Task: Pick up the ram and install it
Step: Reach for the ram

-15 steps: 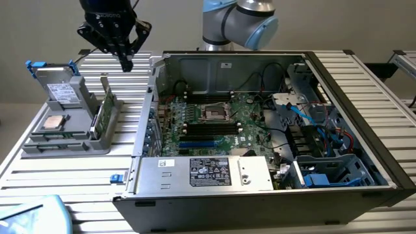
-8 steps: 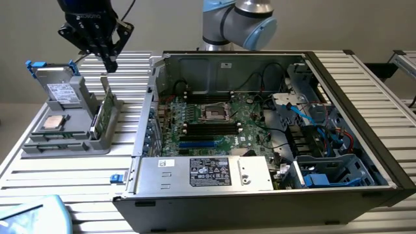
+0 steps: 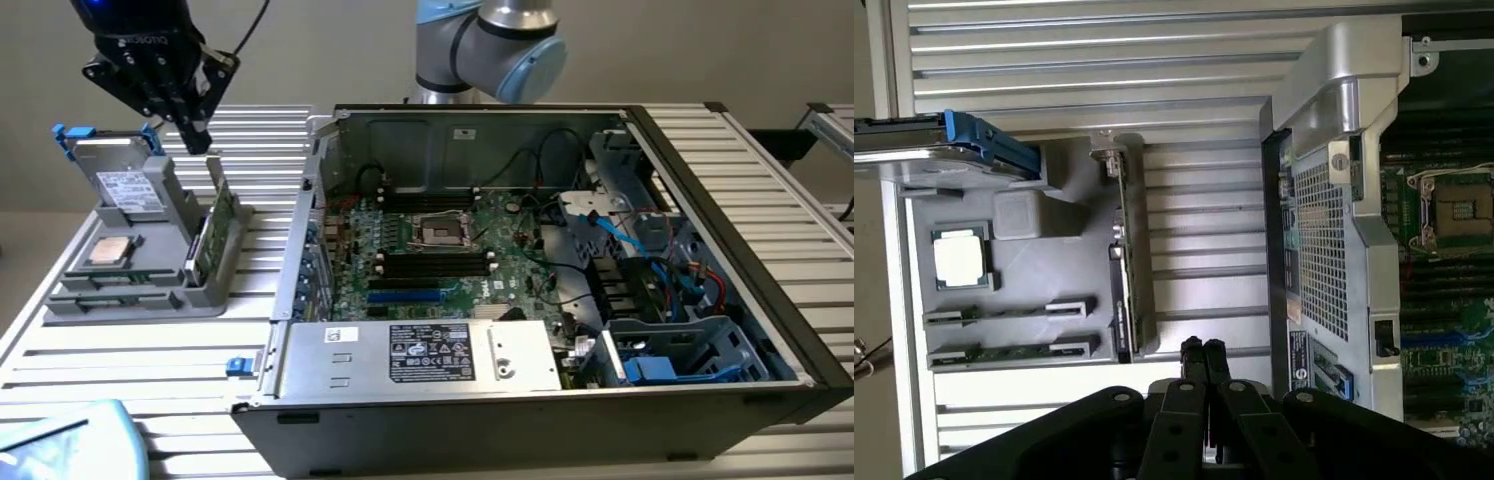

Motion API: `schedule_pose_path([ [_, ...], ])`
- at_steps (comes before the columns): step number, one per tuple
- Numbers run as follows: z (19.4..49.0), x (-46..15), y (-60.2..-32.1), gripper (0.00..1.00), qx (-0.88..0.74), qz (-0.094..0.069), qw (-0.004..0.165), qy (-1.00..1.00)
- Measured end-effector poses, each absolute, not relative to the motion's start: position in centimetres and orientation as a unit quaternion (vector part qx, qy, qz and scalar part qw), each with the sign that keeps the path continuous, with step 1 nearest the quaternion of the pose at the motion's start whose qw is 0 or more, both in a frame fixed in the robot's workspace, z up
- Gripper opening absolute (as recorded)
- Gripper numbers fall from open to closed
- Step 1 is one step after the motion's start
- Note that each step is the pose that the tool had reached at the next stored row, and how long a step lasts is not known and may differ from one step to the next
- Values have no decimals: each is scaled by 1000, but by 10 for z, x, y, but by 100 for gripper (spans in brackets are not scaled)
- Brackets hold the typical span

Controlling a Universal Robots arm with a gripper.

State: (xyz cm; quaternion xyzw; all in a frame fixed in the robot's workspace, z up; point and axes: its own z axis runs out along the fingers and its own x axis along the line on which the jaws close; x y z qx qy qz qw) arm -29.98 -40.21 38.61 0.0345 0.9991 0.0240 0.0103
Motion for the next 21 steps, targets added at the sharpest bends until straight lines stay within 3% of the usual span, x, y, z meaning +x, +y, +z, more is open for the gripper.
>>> schedule_pose_path([
  [21, 367, -372, -407, 10, 32, 22, 8, 999],
])
